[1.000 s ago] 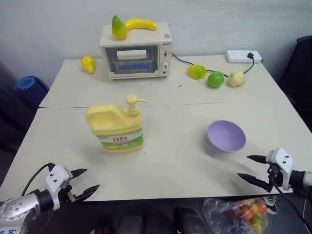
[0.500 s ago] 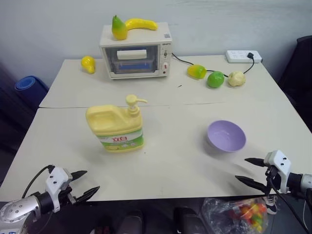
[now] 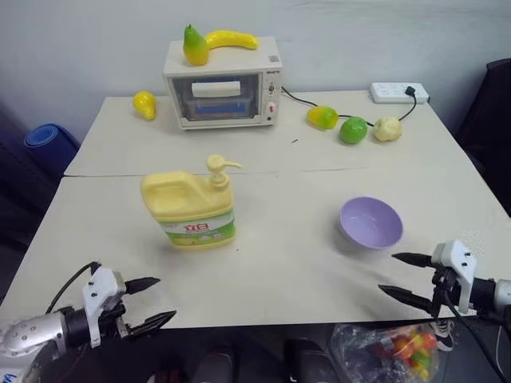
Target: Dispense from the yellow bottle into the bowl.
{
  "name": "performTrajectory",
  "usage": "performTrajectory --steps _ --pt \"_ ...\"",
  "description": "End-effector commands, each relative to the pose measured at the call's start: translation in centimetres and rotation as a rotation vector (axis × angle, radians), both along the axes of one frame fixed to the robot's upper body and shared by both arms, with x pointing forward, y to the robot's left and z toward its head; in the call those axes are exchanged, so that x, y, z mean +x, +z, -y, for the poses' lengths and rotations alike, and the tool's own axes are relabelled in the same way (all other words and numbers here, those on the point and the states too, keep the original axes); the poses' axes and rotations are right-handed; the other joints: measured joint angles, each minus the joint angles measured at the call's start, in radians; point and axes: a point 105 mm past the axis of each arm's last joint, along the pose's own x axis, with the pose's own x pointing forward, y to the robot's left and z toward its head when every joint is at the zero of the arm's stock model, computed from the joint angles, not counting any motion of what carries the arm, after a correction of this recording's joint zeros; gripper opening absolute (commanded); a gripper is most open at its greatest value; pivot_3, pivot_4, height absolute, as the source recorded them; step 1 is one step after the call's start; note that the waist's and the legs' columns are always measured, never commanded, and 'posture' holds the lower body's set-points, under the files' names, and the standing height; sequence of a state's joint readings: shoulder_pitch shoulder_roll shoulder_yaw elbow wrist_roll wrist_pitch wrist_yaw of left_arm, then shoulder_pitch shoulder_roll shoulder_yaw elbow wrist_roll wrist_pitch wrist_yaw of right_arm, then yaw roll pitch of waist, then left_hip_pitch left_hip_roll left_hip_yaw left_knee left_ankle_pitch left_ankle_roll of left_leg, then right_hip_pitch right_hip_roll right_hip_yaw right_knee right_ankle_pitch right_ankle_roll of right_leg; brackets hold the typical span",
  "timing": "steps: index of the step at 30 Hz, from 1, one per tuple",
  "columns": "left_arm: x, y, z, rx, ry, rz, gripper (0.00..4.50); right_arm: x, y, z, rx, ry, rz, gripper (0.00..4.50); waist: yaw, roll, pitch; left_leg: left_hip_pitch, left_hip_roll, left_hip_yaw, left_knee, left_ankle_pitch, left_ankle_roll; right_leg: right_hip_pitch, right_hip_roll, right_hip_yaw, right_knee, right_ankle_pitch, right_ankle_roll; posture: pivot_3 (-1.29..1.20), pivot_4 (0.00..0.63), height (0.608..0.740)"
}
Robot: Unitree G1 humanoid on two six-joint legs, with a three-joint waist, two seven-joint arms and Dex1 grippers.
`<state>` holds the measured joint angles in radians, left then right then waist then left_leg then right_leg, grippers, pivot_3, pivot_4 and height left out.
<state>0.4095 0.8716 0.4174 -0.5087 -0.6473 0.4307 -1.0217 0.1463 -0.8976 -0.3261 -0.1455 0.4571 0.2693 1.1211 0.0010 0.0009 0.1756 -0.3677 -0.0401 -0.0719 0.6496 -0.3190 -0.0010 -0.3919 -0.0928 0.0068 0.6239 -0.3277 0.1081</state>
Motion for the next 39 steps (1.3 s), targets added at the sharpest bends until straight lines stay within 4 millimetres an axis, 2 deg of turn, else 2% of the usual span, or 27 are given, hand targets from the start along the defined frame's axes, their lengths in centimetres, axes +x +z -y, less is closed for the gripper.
performTrajectory --steps 1,3,6,10,14,17,25,37,39 --pt "-0.7 4.9 2.9 -0.046 -0.191 0.066 4.43 1.0 2.0 -1.4 -0.03 0.018 0.048 4.5 0.001 0.001 0.0 0.0 0.0 0.0 0.0 0.0 0.0 0.0 0.0 0.0 0.0 0.0 0.0 0.0 0.15 0.74" --pt "-0.4 7.1 3.7 -0.041 -0.257 0.105 4.43 1.7 1.9 -2.3 -0.057 0.016 0.042 4.5 0.001 0.001 0.0 0.0 0.0 0.0 0.0 0.0 0.0 0.0 0.0 0.0 0.0 0.0 0.0 0.0 0.15 0.74" --pt "0.1 8.9 4.2 -0.016 -0.304 0.152 4.43 2.9 1.5 -3.3 -0.083 0.006 0.043 4.5 0.0 0.001 0.0 0.0 -0.001 0.0 -0.002 0.001 -0.002 -0.001 0.0 -0.001 -0.001 0.0 0.0 0.0 0.15 0.74" --pt "1.0 9.7 4.5 0.003 -0.307 0.197 4.43 4.1 0.3 -3.6 -0.116 -0.026 0.033 4.5 -0.004 0.001 0.0 -0.001 -0.001 0.001 -0.002 0.003 -0.006 -0.003 0.0 -0.001 0.0 0.0 0.001 0.0 0.15 0.74" --pt "1.6 9.5 4.3 0.018 -0.298 0.205 4.43 5.0 -0.6 -3.7 -0.12 -0.051 0.033 4.5 -0.003 0.001 0.0 -0.002 -0.001 0.001 -0.003 0.003 -0.006 -0.003 0.001 -0.002 0.0 0.0 0.001 0.0 0.15 0.74" --pt "1.8 9.1 4.3 0.037 -0.291 0.214 4.5 5.4 -1.3 -3.5 -0.132 -0.063 0.041 3.88 -0.003 0.001 0.0 -0.002 -0.002 0.001 -0.002 0.003 -0.005 -0.003 0.001 -0.001 -0.001 0.001 0.001 0.0 0.15 0.74" --pt "1.9 9.3 4.6 0.019 -0.28 0.23 4.5 5.3 -2.3 -3.3 -0.167 -0.059 0.058 1.13 -0.003 0.0 0.0 -0.002 -0.001 0.001 -0.002 0.003 -0.006 -0.003 0.001 -0.001 0.001 0.001 0.001 0.0 0.15 0.74" --pt "2.3 9.8 5.1 -0.003 -0.283 0.253 4.5 6.8 -3.8 -2.0 -0.241 -0.105 0.096 1.13 -0.004 0.0 0.0 -0.001 -0.001 0.002 -0.001 0.006 -0.007 -0.003 0.001 -0.001 0.003 0.001 0.001 0.0 0.15 0.74" --pt "2.5 9.8 5.0 -0.003 -0.279 0.255 4.5 7.1 -3.7 -1.9 -0.25 -0.108 0.11 0.78 -0.004 0.0 0.0 -0.001 -0.001 0.001 -0.001 0.006 -0.008 -0.003 0.001 -0.001 0.004 0.001 0.001 0.0 0.15 0.74"
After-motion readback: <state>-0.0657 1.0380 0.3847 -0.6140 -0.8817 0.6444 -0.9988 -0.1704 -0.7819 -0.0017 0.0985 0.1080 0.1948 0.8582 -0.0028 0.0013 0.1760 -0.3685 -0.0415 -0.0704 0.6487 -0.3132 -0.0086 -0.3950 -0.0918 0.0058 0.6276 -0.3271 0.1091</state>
